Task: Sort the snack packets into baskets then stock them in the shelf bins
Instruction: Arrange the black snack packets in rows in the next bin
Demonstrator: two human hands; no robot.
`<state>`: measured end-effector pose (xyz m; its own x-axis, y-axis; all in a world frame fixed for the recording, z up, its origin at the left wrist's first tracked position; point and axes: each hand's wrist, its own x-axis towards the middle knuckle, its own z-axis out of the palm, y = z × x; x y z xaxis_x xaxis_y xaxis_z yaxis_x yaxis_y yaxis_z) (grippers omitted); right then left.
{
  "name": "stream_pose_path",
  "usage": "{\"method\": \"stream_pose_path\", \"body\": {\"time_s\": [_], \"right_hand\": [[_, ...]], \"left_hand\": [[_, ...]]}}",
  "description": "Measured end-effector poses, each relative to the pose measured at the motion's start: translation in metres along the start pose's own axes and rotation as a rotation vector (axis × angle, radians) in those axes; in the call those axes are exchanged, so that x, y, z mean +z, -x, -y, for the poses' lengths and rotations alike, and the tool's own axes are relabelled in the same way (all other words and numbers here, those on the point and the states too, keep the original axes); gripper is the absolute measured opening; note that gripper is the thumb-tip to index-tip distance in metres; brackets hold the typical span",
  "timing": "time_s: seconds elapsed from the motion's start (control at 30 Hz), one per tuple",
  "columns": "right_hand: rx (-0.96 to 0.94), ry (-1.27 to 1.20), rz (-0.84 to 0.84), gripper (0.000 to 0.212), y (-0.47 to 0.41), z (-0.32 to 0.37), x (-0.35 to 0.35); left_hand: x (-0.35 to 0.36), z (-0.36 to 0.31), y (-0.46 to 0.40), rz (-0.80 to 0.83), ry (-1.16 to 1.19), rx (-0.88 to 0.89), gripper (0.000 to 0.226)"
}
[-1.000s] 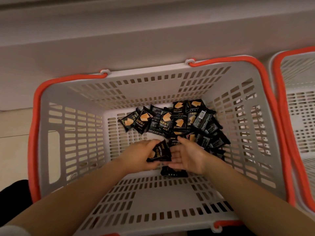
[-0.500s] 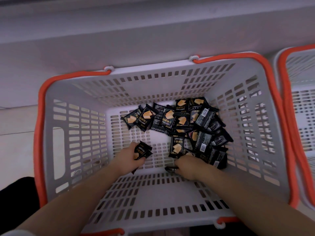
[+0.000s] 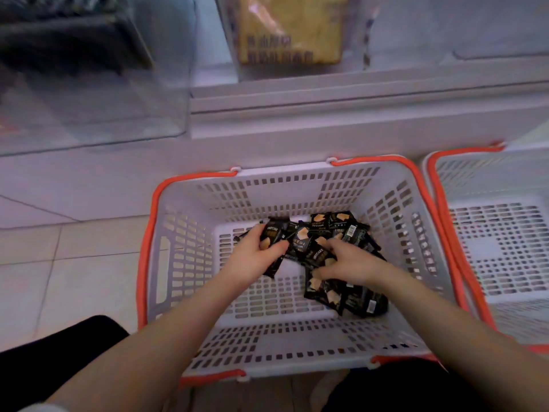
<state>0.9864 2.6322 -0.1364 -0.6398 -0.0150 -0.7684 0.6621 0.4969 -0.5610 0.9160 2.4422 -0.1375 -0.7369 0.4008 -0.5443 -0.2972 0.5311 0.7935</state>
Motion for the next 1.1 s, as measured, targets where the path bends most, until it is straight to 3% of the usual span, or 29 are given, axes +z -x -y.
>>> {"method": "stream_pose_path", "body": {"time_s": [0.07, 0.13, 0.23, 0.4, 0.5, 0.67, 0.8, 0.87, 0.97, 1.1], "right_hand": [[-0.118, 0.017, -0.104, 0.063, 0.026, 0.023, -0.009], [-0.234, -0.093, -0.156, 0.038, 0.052, 0.048, -0.012], [-0.288, -0.203, -0.213, 0.009, 0.087, 0.083, -0.011], [-0.385, -0.172, -0.316, 0.015, 0.128, 0.123, -0.002], [-0.451, -0.160, -0.394, 0.014, 0.146, 0.142, 0.009], [-0.585, -0.382, -0.463, 0.017, 0.168, 0.181, 0.030], [-0.787, -0.536, -0.383, 0.014, 0.182, 0.215, 0.044], [-0.873, -0.430, -0.395, 0.015, 0.184, 0.233, 0.049], [-0.873, -0.201, -0.518, 0.034, 0.181, 0.262, 0.053], [-0.878, -0.238, -0.626, 0.030, 0.172, 0.305, 0.047]], "left_hand": [[-0.005, -0.024, 0.015, -0.077, 0.052, 0.066, 0.040], [-0.011, -0.046, 0.032, -0.129, 0.129, 0.142, 0.053], [-0.020, -0.073, 0.058, -0.182, 0.251, 0.181, 0.048], [-0.042, -0.106, 0.102, -0.160, 0.444, 0.230, 0.018], [-0.057, -0.114, 0.124, -0.118, 0.494, 0.276, 0.013], [-0.087, -0.127, 0.148, -0.091, 0.550, 0.393, 0.018], [-0.112, -0.138, 0.162, -0.160, 0.453, 0.485, 0.033], [-0.128, -0.145, 0.167, -0.179, 0.475, 0.542, 0.032], [-0.156, -0.156, 0.173, -0.088, 0.568, 0.602, 0.031], [-0.200, -0.168, 0.175, 0.085, 0.569, 0.684, 0.036]]}}
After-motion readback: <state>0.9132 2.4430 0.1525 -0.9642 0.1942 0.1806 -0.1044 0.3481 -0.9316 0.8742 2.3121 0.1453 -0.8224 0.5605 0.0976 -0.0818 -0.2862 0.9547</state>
